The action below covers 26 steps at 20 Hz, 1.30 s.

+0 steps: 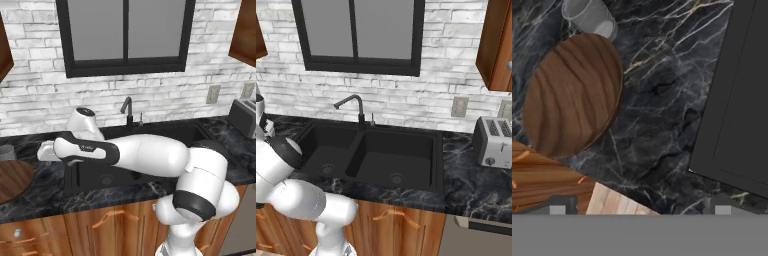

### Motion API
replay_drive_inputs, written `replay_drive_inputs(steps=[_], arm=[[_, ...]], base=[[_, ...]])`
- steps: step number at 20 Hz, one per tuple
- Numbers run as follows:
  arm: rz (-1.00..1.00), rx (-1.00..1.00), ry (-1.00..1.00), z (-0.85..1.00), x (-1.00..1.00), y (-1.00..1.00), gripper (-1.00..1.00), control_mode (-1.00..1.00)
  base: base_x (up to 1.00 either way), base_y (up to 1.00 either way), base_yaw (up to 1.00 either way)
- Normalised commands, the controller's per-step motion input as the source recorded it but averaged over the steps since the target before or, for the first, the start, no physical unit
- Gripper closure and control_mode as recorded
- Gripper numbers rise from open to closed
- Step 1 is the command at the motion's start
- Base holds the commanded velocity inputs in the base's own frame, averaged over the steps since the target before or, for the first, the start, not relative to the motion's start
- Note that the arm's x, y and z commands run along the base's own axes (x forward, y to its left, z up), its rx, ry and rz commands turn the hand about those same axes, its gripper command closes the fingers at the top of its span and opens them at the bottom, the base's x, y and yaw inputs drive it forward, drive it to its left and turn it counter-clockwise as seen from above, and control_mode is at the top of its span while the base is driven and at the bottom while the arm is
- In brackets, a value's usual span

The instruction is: Place the glass cup in the left basin and the bowl in the right basin of the sink.

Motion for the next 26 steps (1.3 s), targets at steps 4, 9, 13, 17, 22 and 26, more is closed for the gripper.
replay_drive_inputs(steps=[4, 9, 13, 17, 22, 26], arm=[[0.01, 0.00, 0.00, -0.22, 0.02, 0.37, -1.00, -1.00], [0.01, 0.00, 0.00, -0.26, 0.06, 0.35, -1.00, -1.00], [0.00, 0.00, 0.00, -0.19, 0.10, 0.31, -1.00, -1.00], [0.00, 0.00, 0.00, -0.14, 0.12, 0.27, -1.00, -1.00], [0.00, 0.00, 0.00, -0.14, 0.10, 0.27, -1.00, -1.00], [0.00, 0.00, 0.00, -0.17, 0.09, 0.26, -1.00, -1.00]], base=[[0.00, 0.00, 0.00], [0.00, 0.00, 0.00], [0.00, 0.00, 0.00], [0.00, 0.00, 0.00], [0.00, 0.00, 0.00], [0.00, 0.00, 0.00]])
